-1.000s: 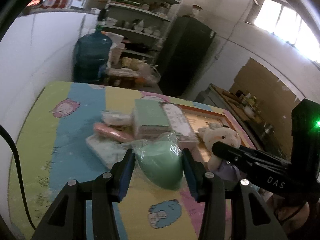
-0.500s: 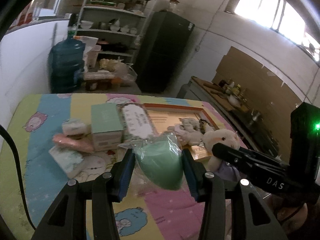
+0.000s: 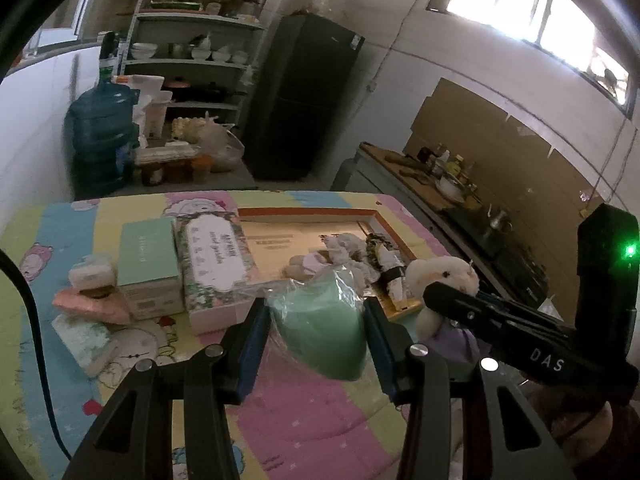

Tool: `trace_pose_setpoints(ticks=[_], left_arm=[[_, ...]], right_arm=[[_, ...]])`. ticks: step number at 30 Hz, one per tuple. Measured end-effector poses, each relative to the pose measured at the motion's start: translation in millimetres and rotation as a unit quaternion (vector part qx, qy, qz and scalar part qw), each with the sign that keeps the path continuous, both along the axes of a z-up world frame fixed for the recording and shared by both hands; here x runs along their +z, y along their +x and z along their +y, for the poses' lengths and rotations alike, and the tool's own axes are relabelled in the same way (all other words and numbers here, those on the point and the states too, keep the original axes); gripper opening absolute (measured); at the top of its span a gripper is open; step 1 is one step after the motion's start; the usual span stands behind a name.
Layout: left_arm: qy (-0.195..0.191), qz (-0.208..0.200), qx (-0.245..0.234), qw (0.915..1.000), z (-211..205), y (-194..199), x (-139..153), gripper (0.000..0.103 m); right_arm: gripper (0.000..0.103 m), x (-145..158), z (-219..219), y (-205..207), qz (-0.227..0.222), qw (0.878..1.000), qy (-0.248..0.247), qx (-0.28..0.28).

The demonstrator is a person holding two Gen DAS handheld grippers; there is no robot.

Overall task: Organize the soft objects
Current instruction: 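Lift and carry the mint-green item and teddy bear over the tray box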

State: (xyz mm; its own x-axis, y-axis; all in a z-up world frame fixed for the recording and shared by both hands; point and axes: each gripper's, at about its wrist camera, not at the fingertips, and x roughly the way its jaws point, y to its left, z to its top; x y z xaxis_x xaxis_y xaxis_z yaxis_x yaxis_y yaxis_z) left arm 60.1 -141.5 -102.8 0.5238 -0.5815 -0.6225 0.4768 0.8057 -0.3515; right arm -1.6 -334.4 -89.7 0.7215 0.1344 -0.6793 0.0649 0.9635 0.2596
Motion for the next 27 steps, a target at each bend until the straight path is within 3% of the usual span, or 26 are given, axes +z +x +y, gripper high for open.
trace_pose_setpoints(ticks=[14,27], left_arm=[[0.010,0.020,-0.019,0.9996,-59,24,-17,0.048],[0.035,0.049,-0.007,0.9981,-97,49,-49,0.048]], right_arm=[[0.044,-12,-56,15,0.016,1.000,0.006,-0.020],[0.044,-35,-100,45,0.040,0.999,0.017,-0.015]])
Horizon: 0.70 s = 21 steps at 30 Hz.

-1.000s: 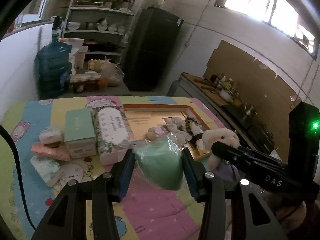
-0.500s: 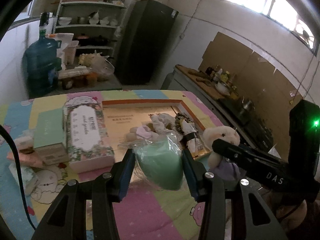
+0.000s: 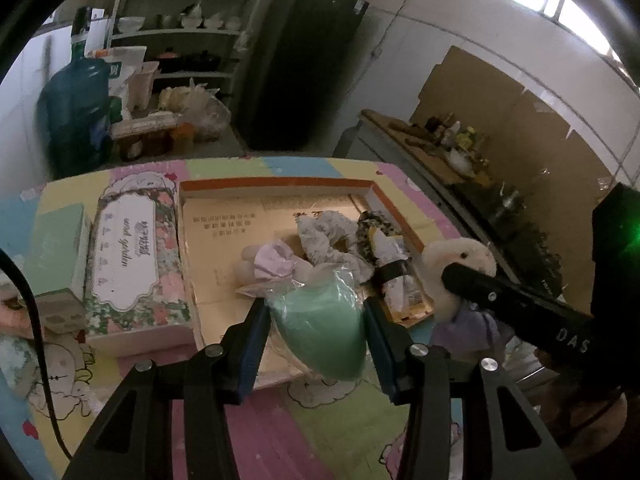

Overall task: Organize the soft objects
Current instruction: 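Lift and carry the mint-green item and teddy bear over the tray box, then lower both items into the tray box and open both tools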

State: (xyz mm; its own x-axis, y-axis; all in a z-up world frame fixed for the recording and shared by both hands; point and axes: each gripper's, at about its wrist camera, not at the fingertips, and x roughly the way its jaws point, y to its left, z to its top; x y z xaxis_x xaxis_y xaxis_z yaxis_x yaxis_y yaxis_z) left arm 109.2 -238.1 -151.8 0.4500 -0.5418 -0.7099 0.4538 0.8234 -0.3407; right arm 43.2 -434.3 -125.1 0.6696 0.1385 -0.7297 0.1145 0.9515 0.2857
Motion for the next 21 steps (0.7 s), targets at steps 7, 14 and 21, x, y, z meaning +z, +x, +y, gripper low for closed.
trace_pose_setpoints(ticks=[7,14,21], left_arm=[[0.018,0.014,0.014,0.9997,-10,10,-17,0.048],[0.033,0.024,0.027,0.9988,-18,18,-30,0.048],[0.043,0.031,0.035,0.9980,-24,24,-39,0.048]], right_arm=[[0.044,-12,-11,20,0.010,1.000,0.006,0.015],[0.044,-25,-13,41,0.018,0.999,0.009,0.034],[0.044,-36,-15,57,0.024,0.999,0.007,0.047]])
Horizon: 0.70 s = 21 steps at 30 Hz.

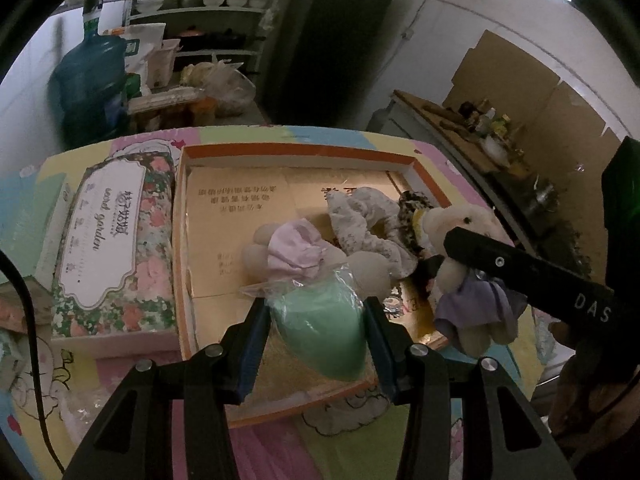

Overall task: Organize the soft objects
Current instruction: 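Lower both items into the tray box and open both tools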

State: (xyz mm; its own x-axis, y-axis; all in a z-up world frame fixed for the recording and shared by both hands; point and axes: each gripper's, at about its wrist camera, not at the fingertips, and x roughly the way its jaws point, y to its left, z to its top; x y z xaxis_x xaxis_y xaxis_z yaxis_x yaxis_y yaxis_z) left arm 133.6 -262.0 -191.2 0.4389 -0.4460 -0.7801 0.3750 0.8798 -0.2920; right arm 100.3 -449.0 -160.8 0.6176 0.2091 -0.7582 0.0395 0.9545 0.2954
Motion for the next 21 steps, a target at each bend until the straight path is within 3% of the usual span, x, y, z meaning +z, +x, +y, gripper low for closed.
trace_pose_setpoints(ticks=[21], left_arm=[[0.014,0.027,0.003,0.9995,-12,18,-25,0.049]], right_arm=[[0.045,-33,0,28,0.031,0.999,-0.011,0.026]])
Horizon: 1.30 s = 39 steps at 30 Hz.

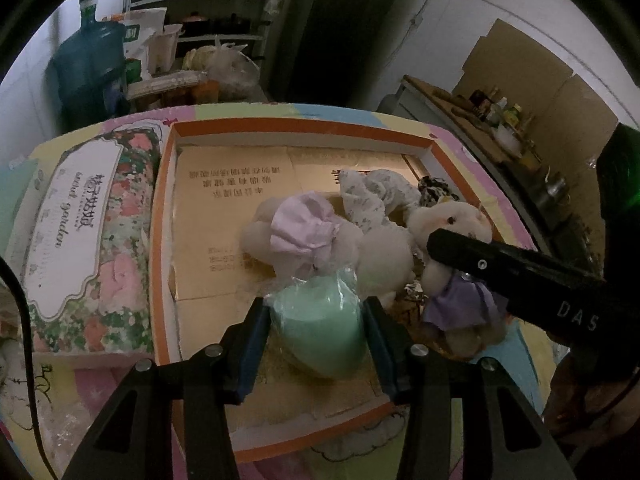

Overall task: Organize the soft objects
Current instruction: 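Lower both items into the tray box and open both tools, then withdraw both tools and move toward the clear plastic-wrapped item and tissue pack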

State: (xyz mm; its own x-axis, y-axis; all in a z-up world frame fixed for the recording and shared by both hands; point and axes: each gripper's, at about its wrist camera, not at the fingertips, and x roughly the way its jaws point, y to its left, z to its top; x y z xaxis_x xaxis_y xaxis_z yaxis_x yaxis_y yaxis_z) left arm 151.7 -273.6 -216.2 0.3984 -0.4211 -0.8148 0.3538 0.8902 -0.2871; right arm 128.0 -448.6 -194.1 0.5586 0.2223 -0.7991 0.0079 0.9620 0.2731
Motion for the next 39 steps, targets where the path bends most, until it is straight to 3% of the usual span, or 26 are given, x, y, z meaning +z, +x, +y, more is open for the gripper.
trace_pose_setpoints(ticks=[8,16,20,39], left_arm=[[-0.011,0.012,-0.002,0.9999,4,4,-2,0.051],[-0.008,-0.003,0.003,1.0000,8,-1,9,0.071],[-0.015,-0.014,0.003,0.9998,11,-3,18,0.071],[-0.035,-0.066,0.003,0.9972,33,-30,64,0.070]], right_arm=[[0.047,-4,0,3,0.007,1.000,0.003,0.000],[0.058,0,2,1,0.000,1.000,-0.003,-0.003],[0.064,7,1,-4,-0.007,1.000,-0.010,-0.013],[0.065,52,10,-45,-0.050,0.997,-0.015,-0.050]])
